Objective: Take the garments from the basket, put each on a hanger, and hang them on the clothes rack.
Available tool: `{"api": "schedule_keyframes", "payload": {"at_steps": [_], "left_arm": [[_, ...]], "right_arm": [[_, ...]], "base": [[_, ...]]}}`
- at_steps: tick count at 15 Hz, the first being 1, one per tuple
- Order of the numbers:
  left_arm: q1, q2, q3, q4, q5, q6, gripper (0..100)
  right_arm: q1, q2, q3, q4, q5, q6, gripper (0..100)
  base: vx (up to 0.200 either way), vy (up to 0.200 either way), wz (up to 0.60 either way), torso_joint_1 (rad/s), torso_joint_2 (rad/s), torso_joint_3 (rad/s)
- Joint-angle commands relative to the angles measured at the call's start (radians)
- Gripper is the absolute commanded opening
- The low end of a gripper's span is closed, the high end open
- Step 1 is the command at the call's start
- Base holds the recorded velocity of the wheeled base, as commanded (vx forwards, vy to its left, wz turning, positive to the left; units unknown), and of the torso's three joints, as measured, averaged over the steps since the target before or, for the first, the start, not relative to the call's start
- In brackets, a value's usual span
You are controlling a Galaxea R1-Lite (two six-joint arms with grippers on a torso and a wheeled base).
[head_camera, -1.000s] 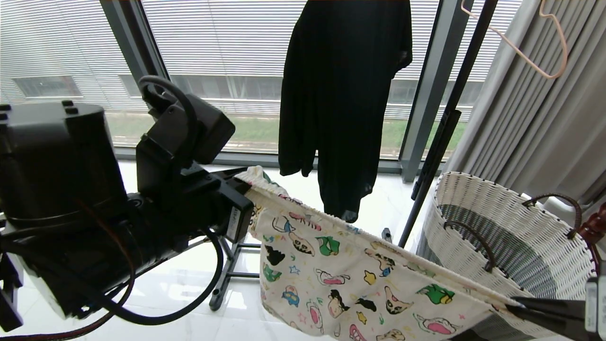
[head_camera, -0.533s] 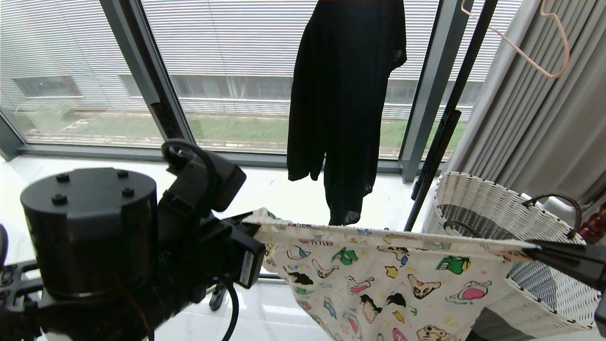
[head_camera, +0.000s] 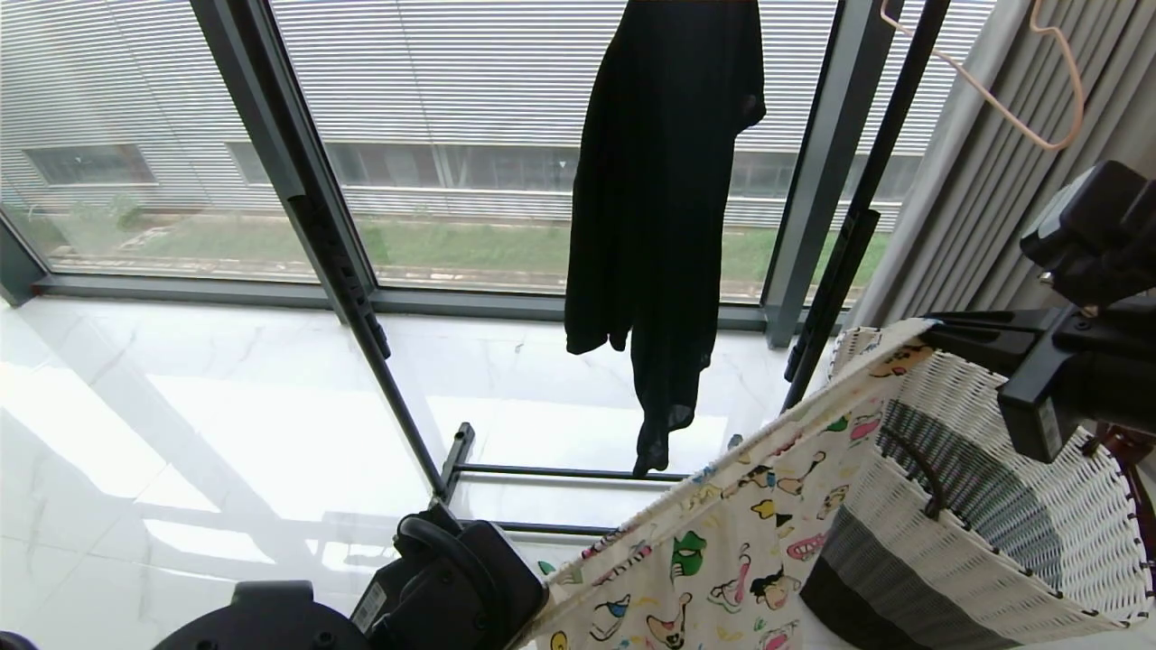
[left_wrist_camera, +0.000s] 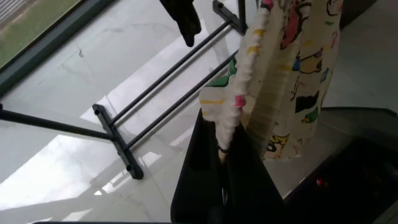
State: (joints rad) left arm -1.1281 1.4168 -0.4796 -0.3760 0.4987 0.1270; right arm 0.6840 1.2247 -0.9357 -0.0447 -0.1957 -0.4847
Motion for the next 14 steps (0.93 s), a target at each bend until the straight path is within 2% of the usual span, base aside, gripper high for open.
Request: {"api": "schedule_keyframes", "payload": {"at_steps": [1,3,5,6,9,11,13,14], "left_arm": [[-0.012,0.008,0.003,0.002,0.001,-0.003,0],[-0.010,0.010,-0.002,0.000,0.032,-0.001,0],[0.005,0.037,-0.025,-0.003,0.152,-0.006,0],[0.022,0.044,-0.034,-0.003,0.185,-0.006,0],[0.102,0.050,-0.080,-0.003,0.199,-0.001,0],[0.145,0.054,-0.094,-0.003,0.201,0.002,0],[0.180,0.054,-0.094,-0.003,0.205,0.003,0],[0.195,0.053,-0.094,-0.003,0.212,0.003,0]], "right_arm": [[0.000,0.032,0.002,-0.001,-0.001,0.000,0],[0.000,0.030,0.009,-0.001,-0.001,0.000,0],[0.003,0.010,0.028,0.020,-0.002,-0.002,0],[0.011,-0.005,0.035,0.052,-0.007,-0.002,100],[0.088,-0.103,0.066,0.220,-0.004,0.000,100],[0.138,-0.159,0.087,0.282,-0.002,0.012,100],[0.172,-0.203,0.101,0.302,0.001,0.080,100],[0.173,-0.217,0.100,0.299,0.025,0.127,100]], "base": [[0.000,0.000,0.00,0.000,0.00,0.000],[0.000,0.000,0.00,0.000,0.00,0.000],[0.000,0.000,0.00,0.000,0.00,0.000],[0.000,0.000,0.00,0.000,0.00,0.000],[0.000,0.000,0.00,0.000,0.00,0.000],[0.000,0.000,0.00,0.000,0.00,0.000],[0.000,0.000,0.00,0.000,0.00,0.000],[0.000,0.000,0.00,0.000,0.00,0.000]]}}
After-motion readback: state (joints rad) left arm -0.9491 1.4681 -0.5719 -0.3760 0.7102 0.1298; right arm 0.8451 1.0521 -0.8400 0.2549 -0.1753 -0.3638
